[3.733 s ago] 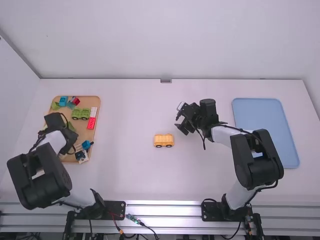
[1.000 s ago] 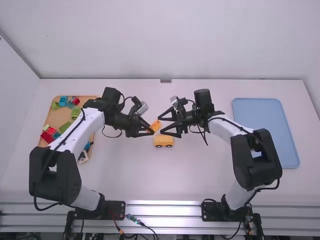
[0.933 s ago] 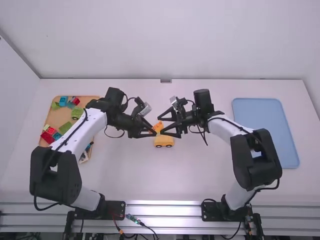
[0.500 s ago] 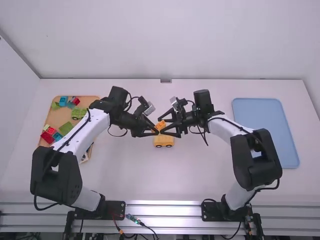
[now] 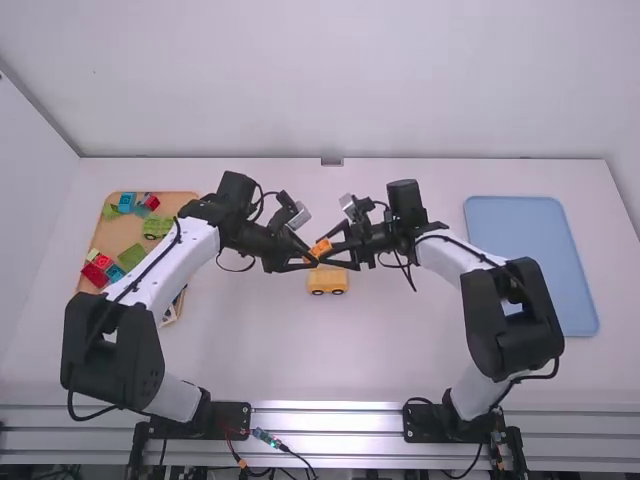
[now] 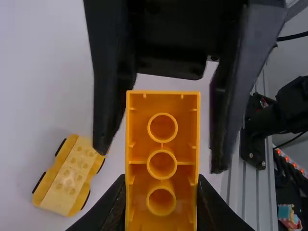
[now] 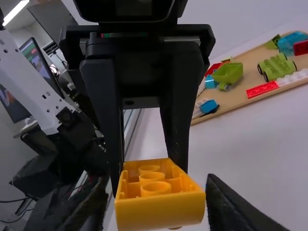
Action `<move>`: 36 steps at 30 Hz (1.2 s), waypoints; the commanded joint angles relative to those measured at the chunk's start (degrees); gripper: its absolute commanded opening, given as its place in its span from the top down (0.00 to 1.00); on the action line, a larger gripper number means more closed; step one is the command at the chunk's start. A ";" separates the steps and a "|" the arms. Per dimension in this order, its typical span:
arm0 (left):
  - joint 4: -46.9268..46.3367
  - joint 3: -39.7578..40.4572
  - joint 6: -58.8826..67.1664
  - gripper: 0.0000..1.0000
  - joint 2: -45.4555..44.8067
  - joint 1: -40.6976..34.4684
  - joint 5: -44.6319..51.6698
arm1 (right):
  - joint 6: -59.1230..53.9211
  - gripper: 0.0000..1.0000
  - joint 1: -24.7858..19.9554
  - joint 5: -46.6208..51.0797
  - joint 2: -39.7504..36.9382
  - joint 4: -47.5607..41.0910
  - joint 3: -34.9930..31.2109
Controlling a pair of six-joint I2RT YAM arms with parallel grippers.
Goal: Assemble lego blocks to make yellow taxi
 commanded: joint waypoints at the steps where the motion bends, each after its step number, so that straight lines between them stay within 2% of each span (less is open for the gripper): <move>1: 0.07 0.92 -0.20 0.98 0.52 -0.02 0.58 | -1.86 0.57 0.11 -5.97 -1.32 -0.09 0.52; 8: 3.74 -0.76 -2.21 0.98 0.52 0.00 0.28 | -1.60 0.79 0.11 -5.97 -1.32 -0.11 0.55; 12: 9.07 -2.73 -8.35 0.98 0.52 0.00 -3.00 | -1.60 0.86 0.11 -5.97 -1.32 -0.09 0.52; 15: 10.91 -3.78 -8.24 0.91 0.52 0.00 -3.57 | -1.36 0.91 0.07 -5.97 -1.32 -0.07 0.55; 18: 11.26 -3.82 -7.37 0.55 0.52 -0.02 -3.33 | -1.38 0.98 0.07 -5.97 -1.32 -0.04 0.55; 21: 12.05 -3.84 -7.41 0.38 0.52 0.00 -3.68 | -1.38 1.00 0.13 -5.95 -1.32 -0.02 0.61; 22: 12.51 -3.84 -7.48 0.09 0.50 0.00 -3.66 | -1.33 1.00 0.04 -5.95 -1.32 -0.04 0.63; 23: 12.86 -3.84 -7.45 0.01 0.50 0.00 -3.51 | -0.83 1.00 0.00 -5.92 -1.32 0.09 0.66; 29: 14.17 -3.54 -6.01 0.01 -0.72 0.02 -4.36 | 9.53 1.00 -1.07 -3.37 -1.32 5.20 0.63; 32: 12.46 -1.81 -3.67 0.01 -2.95 -0.02 -8.99 | 22.93 1.00 -2.64 1.01 -1.32 10.62 0.63; 36: 11.04 -0.61 -0.46 0.01 -6.97 0.00 -14.92 | 35.28 1.00 -5.03 8.00 -1.32 14.25 0.63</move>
